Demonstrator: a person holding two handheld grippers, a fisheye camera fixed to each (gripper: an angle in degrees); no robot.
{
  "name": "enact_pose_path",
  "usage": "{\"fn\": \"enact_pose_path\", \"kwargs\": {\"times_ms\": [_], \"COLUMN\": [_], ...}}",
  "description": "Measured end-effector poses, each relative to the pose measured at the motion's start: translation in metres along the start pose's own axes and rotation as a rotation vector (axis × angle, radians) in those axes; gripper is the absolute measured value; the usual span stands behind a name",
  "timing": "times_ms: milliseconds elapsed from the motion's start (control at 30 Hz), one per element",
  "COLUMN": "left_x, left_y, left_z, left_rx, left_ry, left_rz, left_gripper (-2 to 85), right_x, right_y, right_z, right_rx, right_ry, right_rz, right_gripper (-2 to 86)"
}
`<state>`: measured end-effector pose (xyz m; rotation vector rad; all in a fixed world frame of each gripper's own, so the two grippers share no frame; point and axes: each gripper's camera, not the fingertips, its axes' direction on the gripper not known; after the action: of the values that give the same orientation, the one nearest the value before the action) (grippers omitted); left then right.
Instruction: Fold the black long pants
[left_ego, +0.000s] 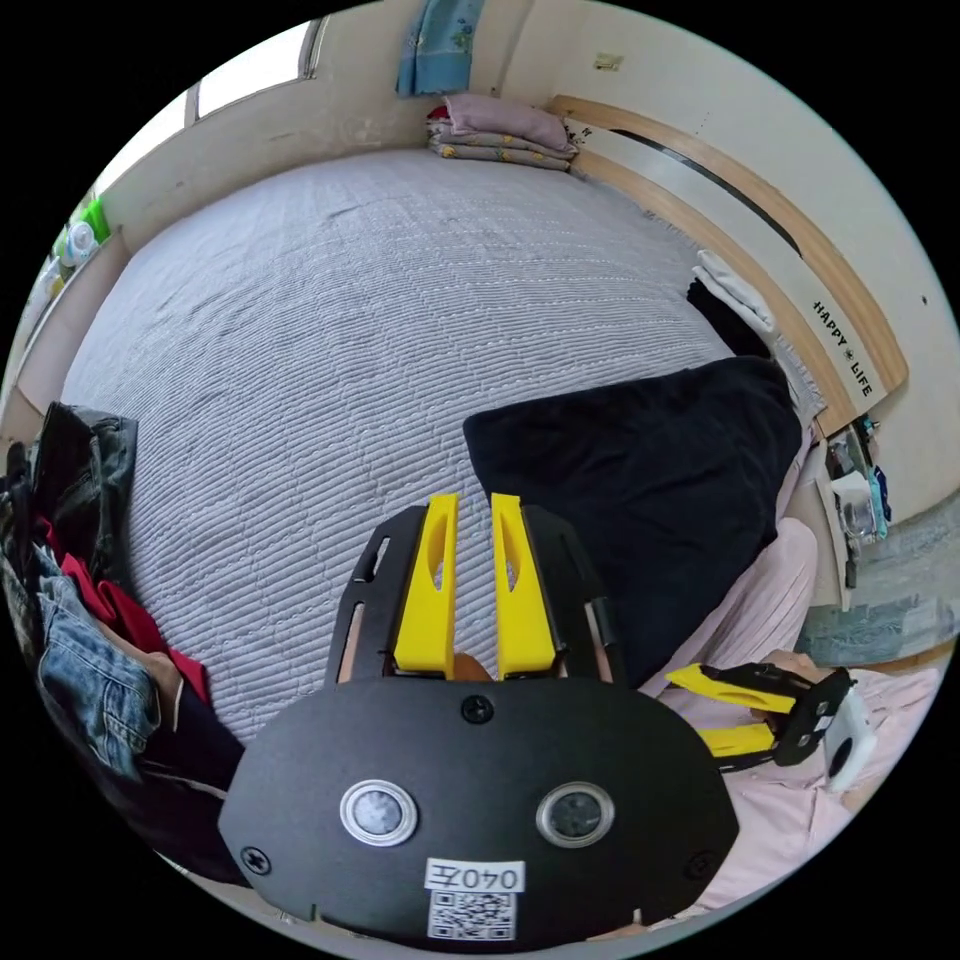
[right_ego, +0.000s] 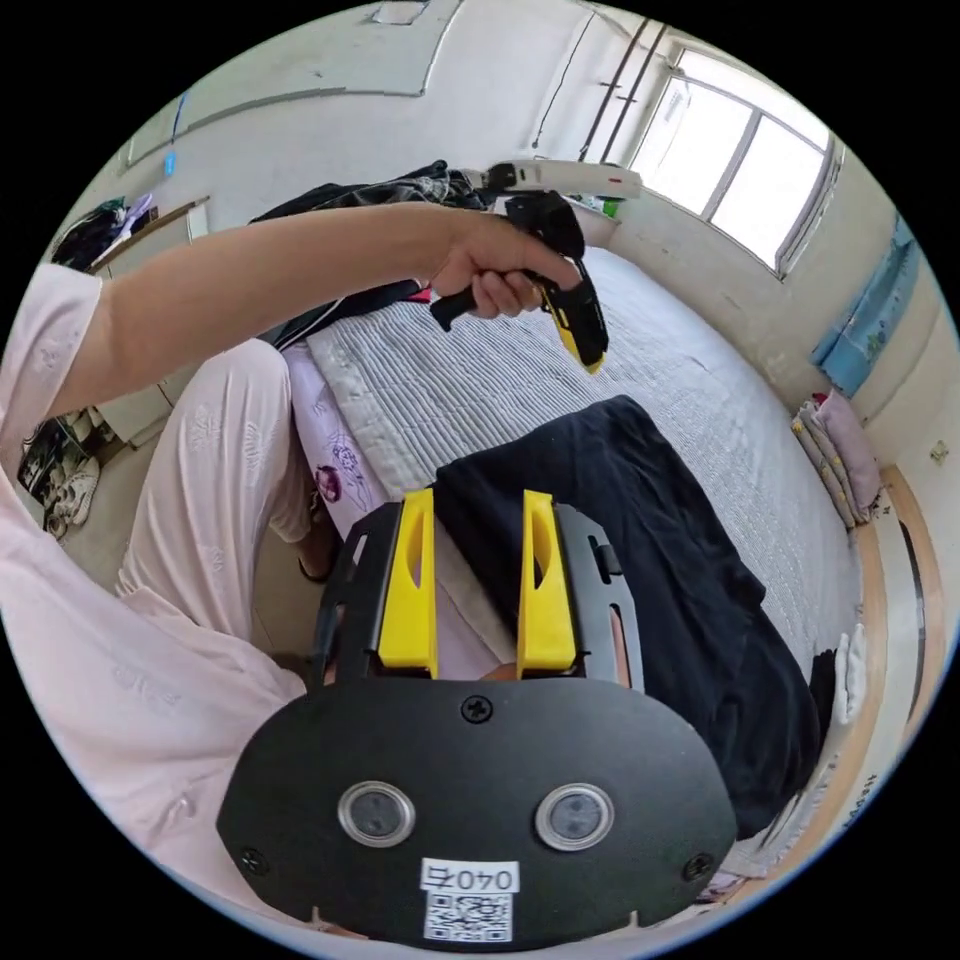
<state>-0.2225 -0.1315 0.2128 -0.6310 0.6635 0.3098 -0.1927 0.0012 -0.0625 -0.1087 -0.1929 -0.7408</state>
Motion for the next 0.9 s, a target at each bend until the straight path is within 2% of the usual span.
{"fn": "enact_pose_path", "kwargs": {"times_ms": [133,267,467,633,900], "left_x": [-0.030,-0.051,-0.082,-0.112,-0.150], "left_y": [-0.023,-0.039,-0.064,-0.085,-0.122], "left_z": [0.009,0.016,0.035,0.039,0.068], "left_rx": [-0.005,-0.017,-0.082,-0.047,-0.091], "left_ry": [-0.001,-0.003,0.000,0.129,0.275], "left_rz": [-0.002,0.008,0.044,0.060,0.001], "left_gripper": [1.8,1.6,3.2,7.3,8.4], "right_x": [-0.039,-0.073,-0.092,-0.105,-0.120], "right_y": [-0.030,-0.048,-0.061,-0.073,-0.089], "right_z": [0.020,0.052,0.046,0.050,0.044], "right_rx": [-0.049,-0.181,-0.151,-0.172,-0.165], "right_ry": [0.082,0.174,0.255,0.246,0.219], "right_rz": [-0.057,-0.101,-0.030,-0.047,-0.041], "right_gripper": [13.6,13.6,13.1,13.6,13.5]}}
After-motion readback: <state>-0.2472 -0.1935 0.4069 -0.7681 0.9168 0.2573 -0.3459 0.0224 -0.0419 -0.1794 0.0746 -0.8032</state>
